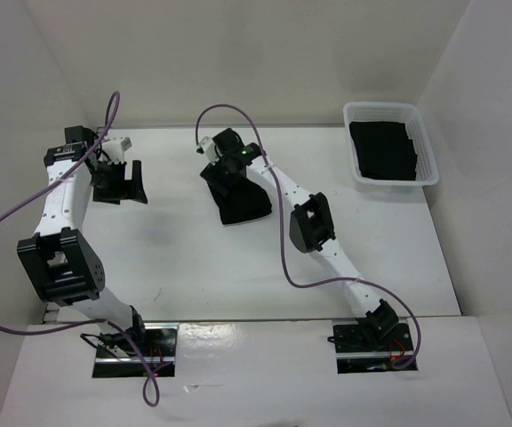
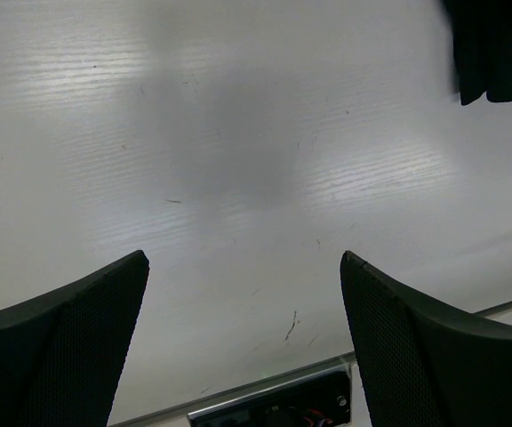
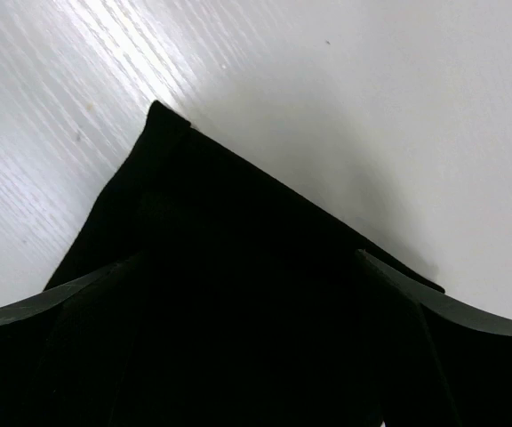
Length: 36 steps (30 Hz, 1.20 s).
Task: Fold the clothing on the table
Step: Fold the skirt
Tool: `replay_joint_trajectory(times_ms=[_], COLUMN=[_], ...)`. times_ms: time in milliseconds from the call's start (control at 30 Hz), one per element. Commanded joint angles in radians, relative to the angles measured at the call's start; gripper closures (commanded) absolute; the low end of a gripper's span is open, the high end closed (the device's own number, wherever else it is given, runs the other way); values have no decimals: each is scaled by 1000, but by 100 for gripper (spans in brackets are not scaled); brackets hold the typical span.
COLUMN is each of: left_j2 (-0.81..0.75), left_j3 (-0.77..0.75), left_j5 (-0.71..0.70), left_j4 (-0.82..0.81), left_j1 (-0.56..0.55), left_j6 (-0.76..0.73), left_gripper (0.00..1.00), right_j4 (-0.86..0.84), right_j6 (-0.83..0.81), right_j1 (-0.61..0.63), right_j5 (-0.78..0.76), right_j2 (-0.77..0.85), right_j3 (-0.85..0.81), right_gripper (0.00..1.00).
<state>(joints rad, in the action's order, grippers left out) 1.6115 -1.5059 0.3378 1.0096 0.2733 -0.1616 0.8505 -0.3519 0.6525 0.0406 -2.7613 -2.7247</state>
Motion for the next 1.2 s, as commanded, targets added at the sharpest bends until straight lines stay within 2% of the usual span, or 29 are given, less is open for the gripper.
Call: replay_joint_trajectory(times_ms=[0,167,300,400,500,567,633,667,700,733,767,867,1000,1167], left_j2=[2,11,1,-24,-63,-88,-137,-157,-203,-228,-283,-395,-533,-616], left_j3=[13,13,-37,-74,-112,-122,-137,-137,-117,-99,-80,28,183,320], left_j5=[3,13,13,13,13,13,-9,-19,-35,-45,-60,-126,-203,-266], left_j4=[-23,-23,9,18,40,40,40,26,17,6,-20,-78,-150,-215], left_j1=[6,6,6,6,6,6,6,6,6,6,6,6,6,6], left_j6=[-30,-30,-30,-30,-19,-10,26,39,62,74,88,134,157,175], left_gripper=[6,6,6,6,6,6,2,0,0,0,0,0,0,0], right_j4=[13,13,13,13,-19,-75,-135,-204,-224,-234,-234,-219,-205,-235], right_j6=[13,33,33,53,62,76,99,111,138,154,169,221,252,284], right_j1=[9,9,9,9,-11,-37,-82,-108,-173,-174,-250,-393,-499,-577], right_j5=[-16,-27,-39,-39,-65,-153,-247,-328,-343,-343,-331,-331,-352,-361], right_j2=[0,0,106,270,480,651,771,893,949,1004,1107,1238,1454,1782], right_j3=[-46,-46,-46,-6,104,250,480,564,721,793,854,1077,1435,1694], right_gripper=[4,4,4,3,2,0,0,0,0,0,0,0,0,0])
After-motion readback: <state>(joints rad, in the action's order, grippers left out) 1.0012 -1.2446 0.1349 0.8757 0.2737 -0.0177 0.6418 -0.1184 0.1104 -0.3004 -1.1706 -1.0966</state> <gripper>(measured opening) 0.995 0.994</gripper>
